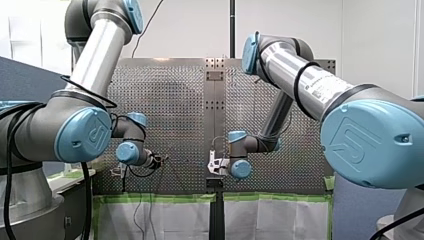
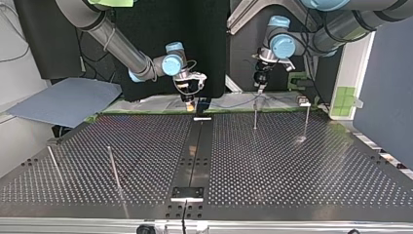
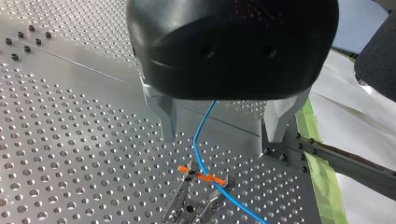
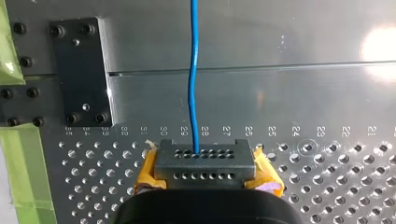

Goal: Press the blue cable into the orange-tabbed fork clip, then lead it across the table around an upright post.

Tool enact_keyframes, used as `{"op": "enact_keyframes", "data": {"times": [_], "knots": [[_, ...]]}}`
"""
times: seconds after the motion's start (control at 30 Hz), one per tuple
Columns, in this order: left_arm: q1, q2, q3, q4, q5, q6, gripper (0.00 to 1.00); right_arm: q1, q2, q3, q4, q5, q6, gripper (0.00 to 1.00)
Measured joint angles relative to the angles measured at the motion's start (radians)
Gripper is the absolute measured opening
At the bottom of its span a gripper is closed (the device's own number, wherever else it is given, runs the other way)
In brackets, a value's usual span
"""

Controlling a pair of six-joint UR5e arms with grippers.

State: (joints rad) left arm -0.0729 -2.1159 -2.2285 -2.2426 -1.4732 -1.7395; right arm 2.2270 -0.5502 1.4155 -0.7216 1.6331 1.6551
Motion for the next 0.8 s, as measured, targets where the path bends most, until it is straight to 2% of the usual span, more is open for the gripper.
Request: {"op": "enact_keyframes", "data": {"times": [0.6, 0.77, 0.8], "knots": [[-0.005, 0.0, 0.0, -0.002, 0.003, 0.002, 0.93, -0.001, 0.0, -0.004, 0.0, -0.004, 0.0, 0.0], [-0.03, 0.0, 0.006, 0.008, 0.026, -0.001, 0.93, -0.002, 0.0, -0.004, 0.0, -0.006, 0.0, 0.0], [-0.036, 0.0, 0.009, 0.012, 0.027, -0.005, 0.96, -0.002, 0.0, -0.004, 0.0, -0.007, 0.0, 0.0]]}}
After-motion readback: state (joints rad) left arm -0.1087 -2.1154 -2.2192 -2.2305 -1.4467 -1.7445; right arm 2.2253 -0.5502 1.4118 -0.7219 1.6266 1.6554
